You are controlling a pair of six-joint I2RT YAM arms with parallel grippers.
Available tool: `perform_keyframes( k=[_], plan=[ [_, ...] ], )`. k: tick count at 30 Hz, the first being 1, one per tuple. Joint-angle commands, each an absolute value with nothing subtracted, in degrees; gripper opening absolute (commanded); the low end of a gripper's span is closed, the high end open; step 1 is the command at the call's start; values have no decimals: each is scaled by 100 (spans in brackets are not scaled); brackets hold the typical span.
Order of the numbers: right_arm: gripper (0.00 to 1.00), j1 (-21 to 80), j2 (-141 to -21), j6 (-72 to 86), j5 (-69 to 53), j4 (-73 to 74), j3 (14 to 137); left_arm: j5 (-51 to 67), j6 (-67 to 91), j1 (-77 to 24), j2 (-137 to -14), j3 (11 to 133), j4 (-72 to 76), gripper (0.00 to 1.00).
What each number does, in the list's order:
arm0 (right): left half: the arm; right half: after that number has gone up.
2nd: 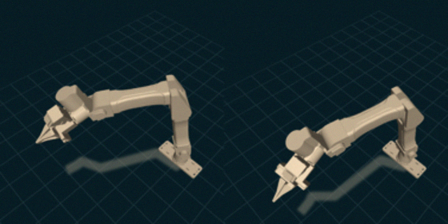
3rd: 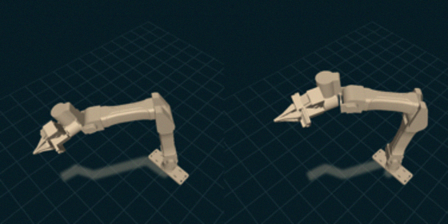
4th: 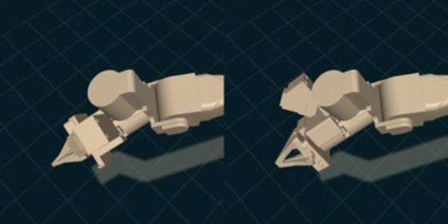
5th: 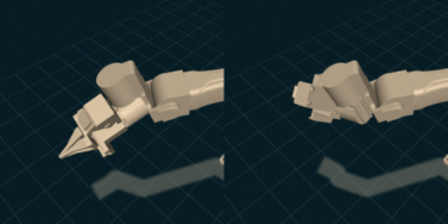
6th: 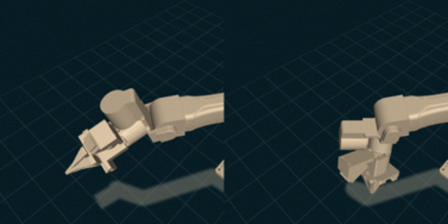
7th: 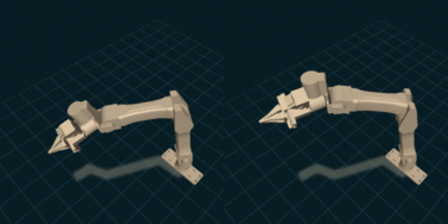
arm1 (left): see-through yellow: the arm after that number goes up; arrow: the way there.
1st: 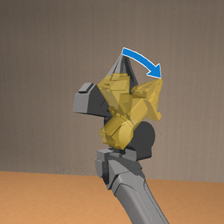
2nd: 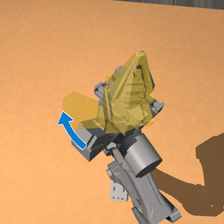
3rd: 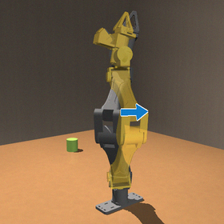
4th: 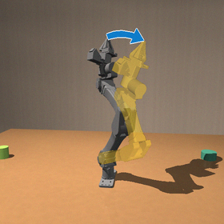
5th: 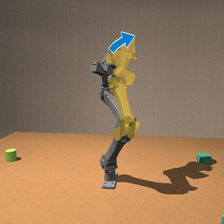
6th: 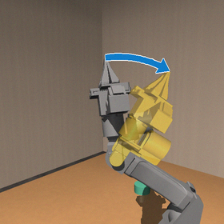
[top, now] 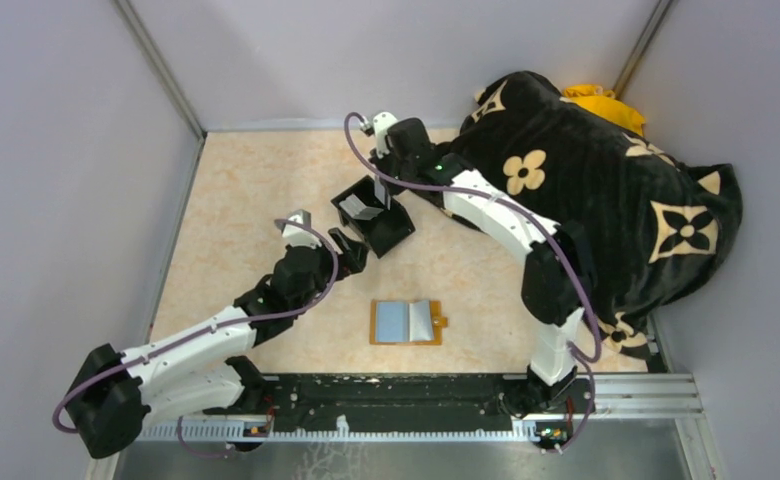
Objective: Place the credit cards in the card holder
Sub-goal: Pick up the credit card from the storage box.
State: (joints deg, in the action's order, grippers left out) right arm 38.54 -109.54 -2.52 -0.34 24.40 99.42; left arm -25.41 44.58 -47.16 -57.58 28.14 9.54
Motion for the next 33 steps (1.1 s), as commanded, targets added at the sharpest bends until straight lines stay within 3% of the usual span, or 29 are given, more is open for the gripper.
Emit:
perform_keyframes(
  k=[1, 9, 15, 25, 33],
  plan=[
    [0, 3928, -9825, -47, -428, 2197, 9250, -2915, 3762, -4721, -5521, 2885, 1930, 98],
    [0, 3933, -8063, 435, -1366, 1978, 7505, -1583, 2396, -4574, -5281, 2581, 3278, 100],
    [0, 3922, -7258, 728, -1908, 2001, 6813, -21, 2017, -4520, -5562, 2843, 3215, 98],
    [0, 3715, -6706, 1043, -2752, 1985, 6294, 1444, 1771, -4376, -5706, 3048, 2829, 86],
    [0, 3513, -6725, 1090, -3205, 1935, 6153, 2508, 1956, -3838, -5869, 2986, 2828, 70]
  ],
)
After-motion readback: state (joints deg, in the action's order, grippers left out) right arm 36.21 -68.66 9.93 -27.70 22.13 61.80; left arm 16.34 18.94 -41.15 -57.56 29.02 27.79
